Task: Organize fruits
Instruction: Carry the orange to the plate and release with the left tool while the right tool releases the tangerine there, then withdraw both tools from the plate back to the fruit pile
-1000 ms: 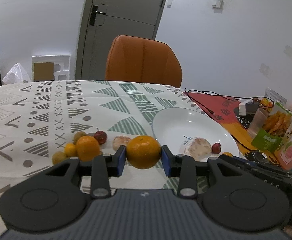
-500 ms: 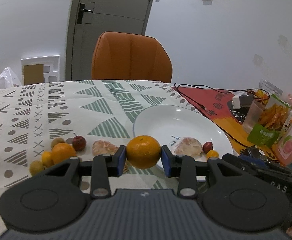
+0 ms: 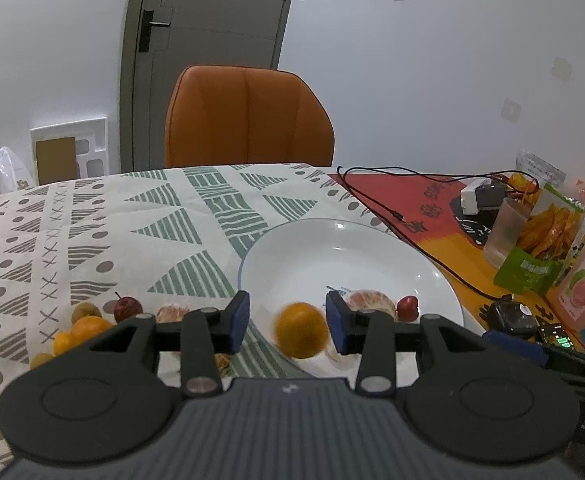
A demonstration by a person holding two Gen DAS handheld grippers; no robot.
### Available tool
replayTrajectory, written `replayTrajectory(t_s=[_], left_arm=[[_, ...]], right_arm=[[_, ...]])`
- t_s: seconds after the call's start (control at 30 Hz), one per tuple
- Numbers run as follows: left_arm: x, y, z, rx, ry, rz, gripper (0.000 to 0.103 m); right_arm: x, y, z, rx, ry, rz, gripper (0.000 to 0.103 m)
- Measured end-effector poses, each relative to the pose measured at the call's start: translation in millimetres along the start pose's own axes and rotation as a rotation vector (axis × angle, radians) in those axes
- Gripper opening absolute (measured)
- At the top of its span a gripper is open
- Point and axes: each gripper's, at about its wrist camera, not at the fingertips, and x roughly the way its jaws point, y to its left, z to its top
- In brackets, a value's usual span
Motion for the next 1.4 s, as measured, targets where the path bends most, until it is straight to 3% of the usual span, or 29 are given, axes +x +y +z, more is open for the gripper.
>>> replayTrajectory(t_s=[0.07,0.17,0.37,0.43,0.6,0.9,1.4], left_arm=[[-1.7,1.9,0.5,-0.001,0.001,0.011,0.044],[-7.8,7.4,-0.8,0.003,-0.009,0.041,0.060],[-22.1,23.0,-2.9,0.000,-0.029,0.098,0.074],[-27.6,27.5,-3.4,0.000,-0.040,0.116,0.077],[-41.4,41.8,-6.2,-0.009,-0.051,0.148,0.082],[-60.5,68.7,-10.3,-0.040,-0.060,0.213,0.090],[-80.4,103.9,-15.7,-0.090,-0.068,0.277,0.091]], right_arm=[[0.7,0.0,-0.6,0.006,0.005,0.003,0.060],[1.7,2.9,-1.7,0.005,0.012,0.012,0.062],[1.5,12.4,-2.7,0.003,0.005,0.019,0.078],[1.3,16.2,-3.1,0.006,0.002,0.024,0.088],[0.3,25.0,-3.5,0.011,-0.009,0.036,0.102],[6.4,46.8,-3.8,-0.007,0.012,0.056,0.103],[20.1,77.8,-4.9,-0.079,0.062,0.076,0.103]])
